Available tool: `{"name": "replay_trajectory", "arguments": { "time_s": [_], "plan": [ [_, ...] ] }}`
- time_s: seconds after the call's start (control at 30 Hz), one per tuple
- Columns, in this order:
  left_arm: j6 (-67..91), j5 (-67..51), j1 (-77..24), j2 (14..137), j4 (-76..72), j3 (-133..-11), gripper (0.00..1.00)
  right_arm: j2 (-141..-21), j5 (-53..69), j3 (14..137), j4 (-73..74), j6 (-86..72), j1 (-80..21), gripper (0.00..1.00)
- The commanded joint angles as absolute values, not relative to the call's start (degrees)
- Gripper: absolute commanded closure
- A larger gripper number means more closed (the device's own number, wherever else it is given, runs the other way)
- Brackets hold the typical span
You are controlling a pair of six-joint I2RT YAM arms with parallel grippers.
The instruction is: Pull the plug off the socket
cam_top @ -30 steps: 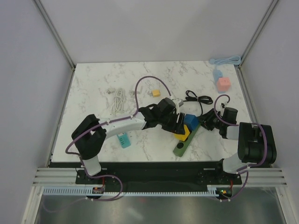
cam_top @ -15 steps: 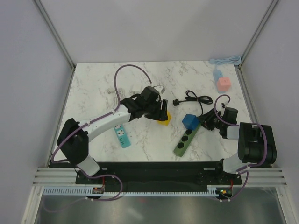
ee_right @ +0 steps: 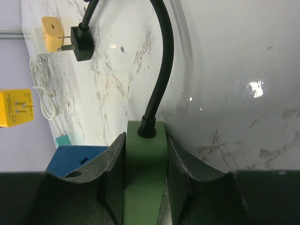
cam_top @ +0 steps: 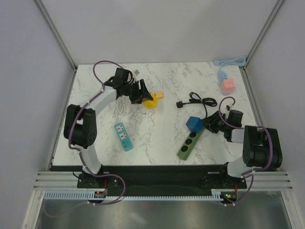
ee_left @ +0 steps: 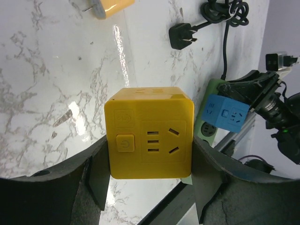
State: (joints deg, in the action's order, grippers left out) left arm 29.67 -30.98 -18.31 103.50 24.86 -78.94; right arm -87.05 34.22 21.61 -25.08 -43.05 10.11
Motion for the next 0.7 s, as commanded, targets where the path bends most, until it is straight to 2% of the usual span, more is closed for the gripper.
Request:
{"name": "replay_trajectory", "arguments": {
  "time_s": [0.0,0.03,0.17,0.33,0.43,0.53,0.6,0.67],
  "plan": [
    [32.69,-42.71,-16.44,108.53,22.32,-85.07,0.98,-86.84,28.04,20.30,-26.01,-35.77,10.46,1.00],
    [32.96,-42.71,-16.09,109.59,22.41,-85.95,0.97,-86.84,28.04,20.39,-26.02,-35.77,10.28,1.00],
    [32.52,-41.49,-14.86,114.07,23.38,-88.85,0.81,-86.66,27.95,20.30,-26.02,-35.68,10.20,1.00],
    [32.26,-41.22,-13.89,118.91,24.61,-91.84,0.73,-86.66,27.95,20.30,-26.02,-35.68,10.11,1.00],
    [31.29,-40.17,-13.45,119.53,25.23,-92.64,0.51,-86.66,27.95,20.30,-26.10,-35.60,10.02,1.00],
    [30.42,-38.06,-13.19,119.36,26.10,-92.90,0.41,-86.75,27.95,20.30,-26.19,-35.60,10.02,1.00],
    [29.97,-36.39,-12.83,119.27,27.41,-93.43,0.37,-86.75,27.86,20.30,-26.19,-35.60,9.84,1.00],
    [29.01,-35.25,-12.39,118.66,28.47,-94.12,0.28,-86.75,27.86,20.30,-26.19,-35.60,9.84,1.00]
  ]
}}
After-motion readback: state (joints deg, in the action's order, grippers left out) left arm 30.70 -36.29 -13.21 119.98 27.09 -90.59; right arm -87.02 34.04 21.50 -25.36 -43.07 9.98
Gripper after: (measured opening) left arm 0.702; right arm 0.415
